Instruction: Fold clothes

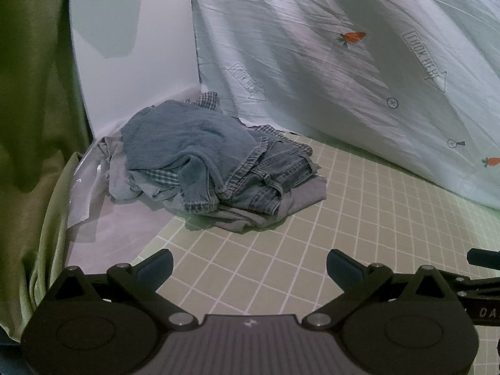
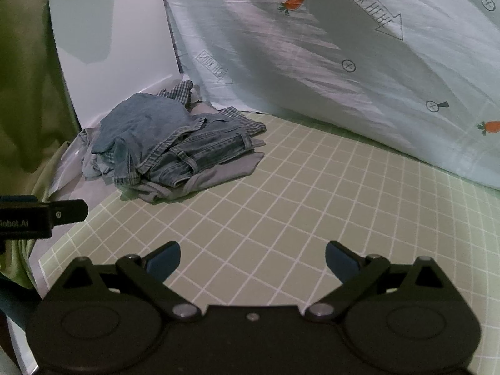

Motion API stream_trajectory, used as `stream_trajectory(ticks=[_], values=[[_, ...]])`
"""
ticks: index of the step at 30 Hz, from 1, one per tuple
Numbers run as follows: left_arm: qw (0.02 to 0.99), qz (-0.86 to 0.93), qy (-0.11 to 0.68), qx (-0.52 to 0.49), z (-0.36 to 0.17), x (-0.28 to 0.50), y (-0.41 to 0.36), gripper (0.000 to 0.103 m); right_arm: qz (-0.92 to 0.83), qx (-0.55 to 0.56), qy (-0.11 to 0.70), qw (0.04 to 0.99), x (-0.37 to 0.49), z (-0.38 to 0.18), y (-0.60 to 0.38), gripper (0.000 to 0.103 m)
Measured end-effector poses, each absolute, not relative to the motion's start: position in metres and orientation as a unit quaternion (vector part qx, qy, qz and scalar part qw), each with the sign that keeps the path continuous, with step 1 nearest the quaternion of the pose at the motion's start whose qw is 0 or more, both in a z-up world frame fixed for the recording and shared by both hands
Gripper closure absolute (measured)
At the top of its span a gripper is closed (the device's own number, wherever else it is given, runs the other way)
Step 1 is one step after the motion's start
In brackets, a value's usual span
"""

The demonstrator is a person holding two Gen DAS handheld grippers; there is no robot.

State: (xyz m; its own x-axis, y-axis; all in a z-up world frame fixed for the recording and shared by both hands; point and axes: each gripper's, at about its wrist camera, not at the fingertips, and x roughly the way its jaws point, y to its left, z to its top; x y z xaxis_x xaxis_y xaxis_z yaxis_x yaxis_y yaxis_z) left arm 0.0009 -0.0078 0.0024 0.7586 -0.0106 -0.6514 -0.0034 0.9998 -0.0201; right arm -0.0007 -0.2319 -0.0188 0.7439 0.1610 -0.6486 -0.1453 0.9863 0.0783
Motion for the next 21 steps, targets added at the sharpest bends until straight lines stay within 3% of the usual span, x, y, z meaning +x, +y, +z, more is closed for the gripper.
stream_trajectory(ticks=[21], values=[[0.938, -0.007, 0.348, -0.006, 0.0016, 0.0037, -0.0132, 0.000, 0.085, 0.010, 0.347, 0.934, -0.0027, -0.0175, -0.2348, 0.003]])
